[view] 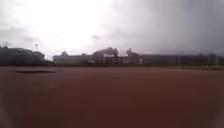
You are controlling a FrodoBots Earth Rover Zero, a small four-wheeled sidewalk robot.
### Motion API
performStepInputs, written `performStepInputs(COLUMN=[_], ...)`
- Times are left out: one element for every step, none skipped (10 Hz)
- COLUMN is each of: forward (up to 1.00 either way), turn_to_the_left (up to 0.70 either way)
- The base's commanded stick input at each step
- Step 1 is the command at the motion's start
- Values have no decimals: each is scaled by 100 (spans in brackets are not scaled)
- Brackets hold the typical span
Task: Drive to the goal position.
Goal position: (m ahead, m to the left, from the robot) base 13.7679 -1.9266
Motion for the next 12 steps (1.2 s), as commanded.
performStepInputs(forward=[50, 50, 50, 50, 50, 50, 50, 50, 50, 50, 50, 50], turn_to_the_left=[0, 0, 0, 0, 0, 0, 0, 0, 0, 0, 0, 0])
